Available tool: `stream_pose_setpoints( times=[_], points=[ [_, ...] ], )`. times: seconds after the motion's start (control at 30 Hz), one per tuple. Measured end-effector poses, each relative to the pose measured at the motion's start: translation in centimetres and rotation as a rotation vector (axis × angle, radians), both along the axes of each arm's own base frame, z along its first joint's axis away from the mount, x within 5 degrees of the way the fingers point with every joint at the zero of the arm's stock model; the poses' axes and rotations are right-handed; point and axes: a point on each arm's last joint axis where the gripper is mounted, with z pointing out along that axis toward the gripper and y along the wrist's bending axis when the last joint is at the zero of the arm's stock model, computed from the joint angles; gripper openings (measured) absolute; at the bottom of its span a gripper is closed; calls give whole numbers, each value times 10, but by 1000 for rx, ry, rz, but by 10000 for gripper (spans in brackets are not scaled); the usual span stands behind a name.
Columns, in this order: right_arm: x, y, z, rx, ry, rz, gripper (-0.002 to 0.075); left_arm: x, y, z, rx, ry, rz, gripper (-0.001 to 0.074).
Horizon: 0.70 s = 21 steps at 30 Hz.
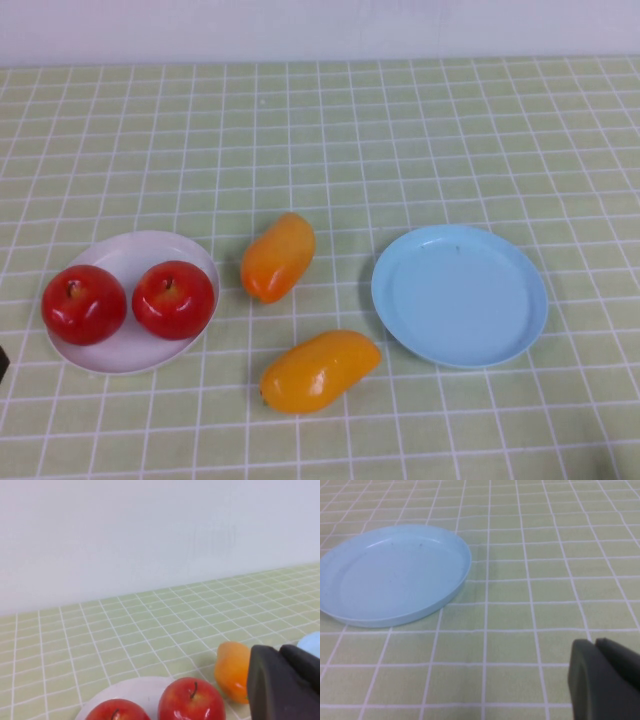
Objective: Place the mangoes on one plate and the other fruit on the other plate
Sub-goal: Put another type of fruit in the right plate
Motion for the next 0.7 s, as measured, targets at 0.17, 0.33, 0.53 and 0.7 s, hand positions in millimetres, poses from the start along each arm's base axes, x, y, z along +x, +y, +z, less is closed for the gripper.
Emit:
stream_pose_setpoints(
  times=[0.17, 0.33, 0.53, 0.7],
  points=[
    [0, 0, 0, 0, 0, 0, -16, 0, 1, 0, 44, -13, 19, 4],
    [0, 0, 0, 0, 0, 0, -16, 3, 10, 0, 19, -9, 177, 4],
    [0, 0, 0, 0, 0, 0, -16, 4, 17, -5, -16, -124, 291, 4],
    [0, 0, 0, 0, 0, 0, -16, 4, 17, -38, -63, -205, 290, 4]
  ],
)
